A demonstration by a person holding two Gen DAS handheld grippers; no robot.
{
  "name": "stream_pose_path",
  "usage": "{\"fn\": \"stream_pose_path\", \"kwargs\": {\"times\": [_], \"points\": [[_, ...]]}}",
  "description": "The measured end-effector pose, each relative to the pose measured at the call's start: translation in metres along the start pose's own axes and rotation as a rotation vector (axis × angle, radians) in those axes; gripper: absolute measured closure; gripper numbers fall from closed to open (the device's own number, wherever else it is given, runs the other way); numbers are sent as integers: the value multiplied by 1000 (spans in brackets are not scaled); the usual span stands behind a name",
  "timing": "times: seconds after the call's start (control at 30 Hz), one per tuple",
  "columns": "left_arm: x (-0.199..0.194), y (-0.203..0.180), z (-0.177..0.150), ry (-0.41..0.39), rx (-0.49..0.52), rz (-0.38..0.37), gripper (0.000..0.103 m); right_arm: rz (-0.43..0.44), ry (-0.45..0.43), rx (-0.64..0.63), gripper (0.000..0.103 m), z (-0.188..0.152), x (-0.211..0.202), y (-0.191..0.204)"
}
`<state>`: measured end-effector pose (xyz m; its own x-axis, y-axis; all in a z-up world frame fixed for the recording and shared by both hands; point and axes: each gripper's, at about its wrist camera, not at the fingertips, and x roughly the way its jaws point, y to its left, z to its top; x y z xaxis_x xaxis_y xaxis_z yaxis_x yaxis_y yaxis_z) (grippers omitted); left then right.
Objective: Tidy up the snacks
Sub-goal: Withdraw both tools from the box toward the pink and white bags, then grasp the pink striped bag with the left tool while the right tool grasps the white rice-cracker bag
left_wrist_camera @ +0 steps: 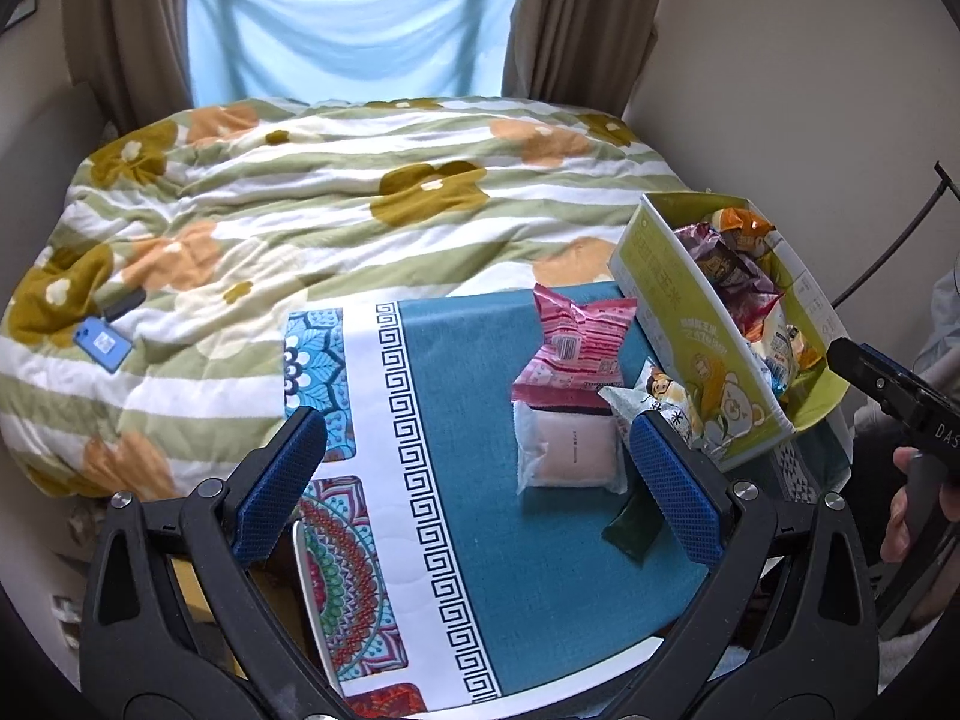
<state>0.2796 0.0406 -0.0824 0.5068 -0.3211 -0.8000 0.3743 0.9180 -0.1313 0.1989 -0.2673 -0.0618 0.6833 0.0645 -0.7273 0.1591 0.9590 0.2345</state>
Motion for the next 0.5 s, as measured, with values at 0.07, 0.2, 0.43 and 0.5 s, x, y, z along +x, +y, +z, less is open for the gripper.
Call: {"fn": "stream_pose_path", "kwargs": {"times": [0.07, 0.2, 0.43, 0.5], "points": [[10, 5, 7, 15, 29, -29, 2, -22, 8, 47, 1, -8, 5, 7], [38, 7, 22, 53, 74, -77, 2, -83, 22, 151, 1, -21, 16, 15], [105, -13, 44, 147, 112, -194, 2, -161, 24, 381, 1, -55, 38, 19], [122, -24, 47, 166, 132, -218, 2, -146, 24, 464, 1, -66, 47, 18]]}}
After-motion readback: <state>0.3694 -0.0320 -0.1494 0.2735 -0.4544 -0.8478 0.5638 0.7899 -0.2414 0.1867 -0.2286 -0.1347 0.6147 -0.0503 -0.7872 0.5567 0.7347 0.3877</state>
